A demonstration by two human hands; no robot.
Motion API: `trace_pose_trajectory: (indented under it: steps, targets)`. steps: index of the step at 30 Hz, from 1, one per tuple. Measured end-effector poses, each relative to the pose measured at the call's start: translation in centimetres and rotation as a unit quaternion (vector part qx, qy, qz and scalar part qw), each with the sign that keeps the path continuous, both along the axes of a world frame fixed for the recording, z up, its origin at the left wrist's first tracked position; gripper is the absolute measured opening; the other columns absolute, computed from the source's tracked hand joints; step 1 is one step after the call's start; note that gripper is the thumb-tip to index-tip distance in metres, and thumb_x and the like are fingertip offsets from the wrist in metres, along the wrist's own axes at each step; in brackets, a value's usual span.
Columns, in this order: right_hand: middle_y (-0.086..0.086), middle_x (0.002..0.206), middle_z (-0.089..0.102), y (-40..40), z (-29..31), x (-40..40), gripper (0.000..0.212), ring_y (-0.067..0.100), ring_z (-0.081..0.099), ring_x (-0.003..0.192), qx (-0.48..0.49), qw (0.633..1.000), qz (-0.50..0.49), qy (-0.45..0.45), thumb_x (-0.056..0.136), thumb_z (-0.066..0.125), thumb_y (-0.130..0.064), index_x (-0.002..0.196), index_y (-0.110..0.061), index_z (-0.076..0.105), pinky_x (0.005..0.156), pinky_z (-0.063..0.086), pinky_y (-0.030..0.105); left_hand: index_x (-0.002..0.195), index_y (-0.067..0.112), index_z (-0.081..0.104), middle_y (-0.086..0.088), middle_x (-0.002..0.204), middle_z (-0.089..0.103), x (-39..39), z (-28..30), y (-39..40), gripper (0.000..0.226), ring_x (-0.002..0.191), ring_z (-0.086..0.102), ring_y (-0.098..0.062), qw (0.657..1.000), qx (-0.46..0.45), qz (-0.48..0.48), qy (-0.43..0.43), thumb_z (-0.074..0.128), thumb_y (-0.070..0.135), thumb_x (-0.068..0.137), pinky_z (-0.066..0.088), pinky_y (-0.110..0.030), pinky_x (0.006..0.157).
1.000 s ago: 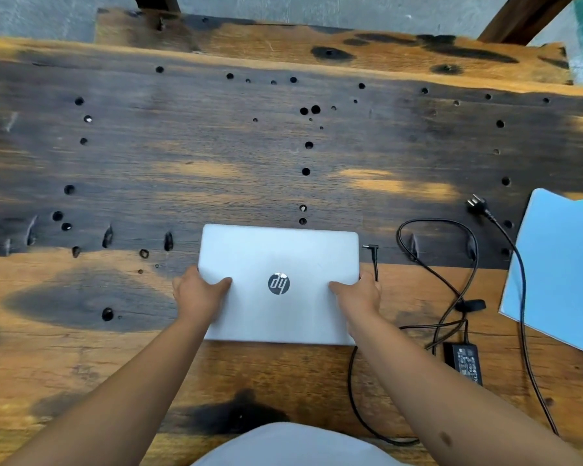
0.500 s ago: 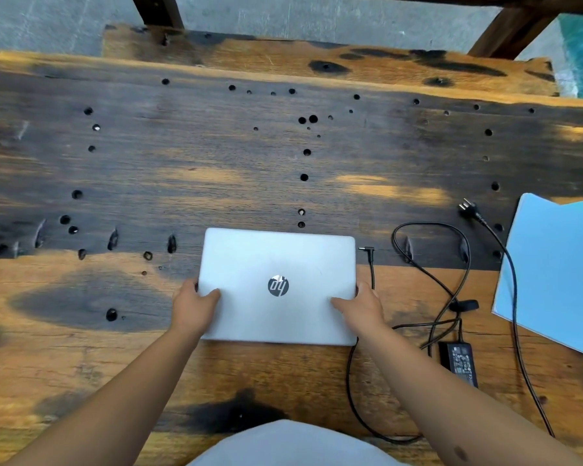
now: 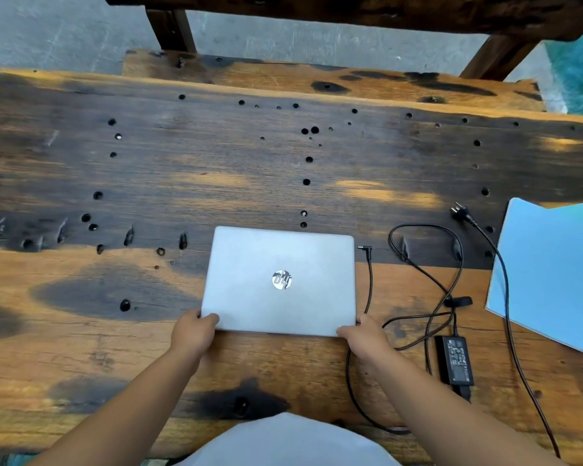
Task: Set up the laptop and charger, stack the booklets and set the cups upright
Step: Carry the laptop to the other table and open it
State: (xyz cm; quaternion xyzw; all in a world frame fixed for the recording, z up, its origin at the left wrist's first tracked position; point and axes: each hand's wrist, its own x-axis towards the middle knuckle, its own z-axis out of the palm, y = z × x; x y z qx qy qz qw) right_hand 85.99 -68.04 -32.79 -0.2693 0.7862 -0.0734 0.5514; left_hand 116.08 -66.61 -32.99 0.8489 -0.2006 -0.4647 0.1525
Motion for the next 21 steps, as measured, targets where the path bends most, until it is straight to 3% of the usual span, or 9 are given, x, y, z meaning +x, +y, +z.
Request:
trace_pose_trajectory:
  steps: [4, 6, 8, 11, 14, 16, 18, 19, 21]
  targets:
    - [0.006, 0.111, 0.067, -0.3, 0.3, 0.0, 0.024, 0.023, 0.063, 0.098, 0.0, 0.998, -0.046, -0.036, 0.086, 0.067, -0.007, 0.11, -0.011, 0.062, 0.081, 0.05, 0.032, 0.112, 0.006, 0.061, -0.011, 0.107, 0.063, 0.4, 0.3, -0.5, 0.025, 0.095, 0.058, -0.03, 0.999, 0.011, 0.013, 0.029, 0.059, 0.022, 0.093, 0.044, -0.036, 0.074]
    - [0.007, 0.112, 0.067, -0.2, 0.4, 0.0, 0.025, 0.025, 0.062, 0.101, 0.0, 0.998, -0.04, -0.038, 0.086, 0.068, -0.009, 0.11, -0.01, 0.062, 0.086, 0.05, 0.035, 0.106, 0.008, 0.058, -0.01, 0.103, 0.061, 0.3, 0.4, -0.5, 0.02, 0.089, 0.057, -0.028, 0.999, 0.007, 0.018, 0.031, 0.059, 0.023, 0.093, 0.042, -0.036, 0.073]
    - [0.006, 0.112, 0.066, -0.2, 0.4, -0.1, 0.026, 0.025, 0.061, 0.102, -0.006, 0.999, -0.036, -0.032, 0.085, 0.069, -0.012, 0.11, -0.011, 0.06, 0.085, 0.049, 0.035, 0.103, 0.009, 0.056, -0.009, 0.097, 0.059, 0.2, 0.4, -0.4, 0.018, 0.083, 0.055, -0.026, 0.999, -0.002, 0.03, 0.017, 0.058, 0.024, 0.094, 0.041, -0.037, 0.073]
    - [0.006, 0.116, 0.065, -0.1, 0.4, -0.1, 0.031, 0.025, 0.06, 0.102, -0.016, 0.999, -0.03, -0.02, 0.084, 0.07, -0.015, 0.113, -0.011, 0.058, 0.082, 0.047, 0.034, 0.105, 0.007, 0.056, -0.012, 0.102, 0.06, -0.1, 0.5, -0.3, 0.021, 0.09, 0.054, -0.03, 0.999, -0.009, 0.05, 0.015, 0.058, 0.024, 0.093, 0.041, -0.038, 0.075]
    - [0.007, 0.12, 0.066, 0.1, 0.3, -0.2, 0.036, 0.026, 0.062, 0.104, -0.016, 1.0, 0.022, -0.001, 0.083, 0.071, -0.018, 0.117, -0.012, 0.06, 0.092, 0.052, 0.038, 0.105, 0.006, 0.056, -0.017, 0.109, 0.062, -0.1, 0.5, -0.4, 0.022, 0.095, 0.057, -0.034, 0.997, -0.014, 0.071, 0.028, 0.058, 0.024, 0.093, 0.041, -0.038, 0.076]
    - [0.008, 0.125, 0.063, 0.4, 0.7, 0.2, 0.049, 0.028, 0.058, 0.111, -0.015, 0.992, 0.104, 0.064, 0.079, 0.073, -0.03, 0.122, -0.014, 0.056, 0.096, 0.051, 0.041, 0.109, 0.003, 0.058, -0.023, 0.119, 0.062, 0.1, 0.5, -0.6, 0.026, 0.11, 0.058, -0.042, 0.994, -0.009, 0.098, 0.039, 0.058, 0.025, 0.093, 0.046, -0.041, 0.08]
    - [0.005, 0.134, 0.05, 0.9, 1.3, 1.1, 0.071, 0.028, 0.046, 0.123, -0.053, 0.948, 0.246, 0.194, 0.075, 0.073, -0.046, 0.135, -0.019, 0.045, 0.098, 0.047, 0.04, 0.117, 0.003, 0.057, -0.021, 0.125, 0.06, 0.5, 0.4, -0.8, 0.033, 0.12, 0.054, -0.042, 0.991, -0.006, 0.121, 0.056, 0.058, 0.027, 0.093, 0.049, -0.045, 0.091]
    - [0.003, 0.137, 0.045, 1.1, 1.5, 1.8, 0.077, 0.027, 0.043, 0.125, -0.106, 0.903, 0.331, 0.251, 0.075, 0.072, -0.052, 0.139, -0.022, 0.041, 0.097, 0.046, 0.041, 0.118, 0.003, 0.058, -0.02, 0.126, 0.06, 0.7, 0.3, -0.8, 0.034, 0.121, 0.054, -0.041, 0.989, -0.007, 0.131, 0.067, 0.058, 0.027, 0.094, 0.049, -0.045, 0.093]
    - [0.003, 0.138, 0.045, 1.2, 1.8, 3.9, 0.075, 0.027, 0.044, 0.123, -0.215, 0.804, 0.48, 0.276, 0.077, 0.069, -0.054, 0.138, -0.023, 0.04, 0.093, 0.046, 0.043, 0.122, 0.004, 0.059, -0.018, 0.126, 0.061, 1.0, 0.0, -0.8, 0.038, 0.119, 0.056, -0.039, 0.985, -0.01, 0.151, 0.088, 0.057, 0.031, 0.096, 0.049, -0.047, 0.096]
